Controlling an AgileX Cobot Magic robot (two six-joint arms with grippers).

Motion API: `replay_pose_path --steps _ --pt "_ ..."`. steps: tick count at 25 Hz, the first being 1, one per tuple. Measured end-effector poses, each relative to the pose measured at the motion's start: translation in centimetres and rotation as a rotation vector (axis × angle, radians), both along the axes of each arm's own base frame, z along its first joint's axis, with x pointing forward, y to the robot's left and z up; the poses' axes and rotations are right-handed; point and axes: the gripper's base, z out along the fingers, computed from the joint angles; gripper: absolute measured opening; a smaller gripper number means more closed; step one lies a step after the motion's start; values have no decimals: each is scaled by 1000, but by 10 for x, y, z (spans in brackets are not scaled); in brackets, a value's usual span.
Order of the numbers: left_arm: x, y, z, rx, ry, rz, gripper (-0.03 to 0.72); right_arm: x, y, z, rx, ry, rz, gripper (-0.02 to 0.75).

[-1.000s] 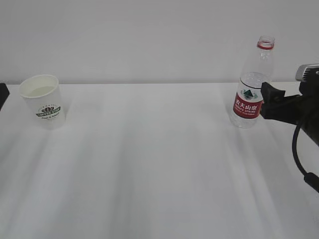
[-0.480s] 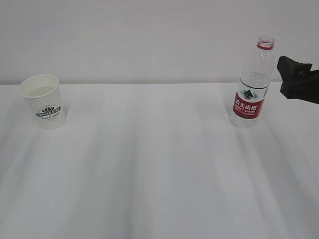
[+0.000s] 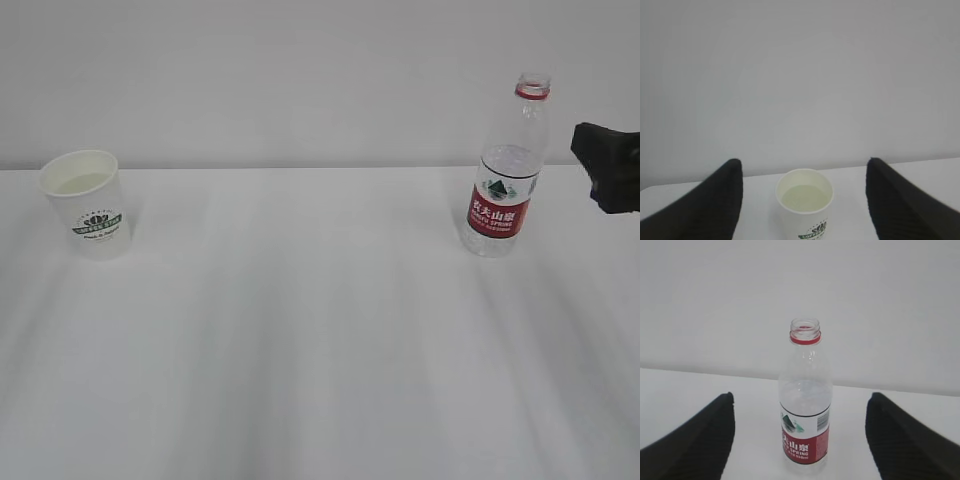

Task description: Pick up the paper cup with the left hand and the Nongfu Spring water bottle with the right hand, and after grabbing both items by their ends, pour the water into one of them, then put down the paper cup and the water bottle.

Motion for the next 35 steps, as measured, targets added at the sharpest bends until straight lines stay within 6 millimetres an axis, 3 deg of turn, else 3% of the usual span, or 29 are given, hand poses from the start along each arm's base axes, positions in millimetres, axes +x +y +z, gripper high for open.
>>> replay_pose_path --steps 20,29,35 --pt "-118 17 32 29 99 81 561 -82 -8 41 -31 36 132 591" --pt "-146 18 33 6 216 74 561 -117 -12 41 -52 109 189 590" --pt "-162 17 26 22 292 42 561 -140 -25 36 -72 186 105 590"
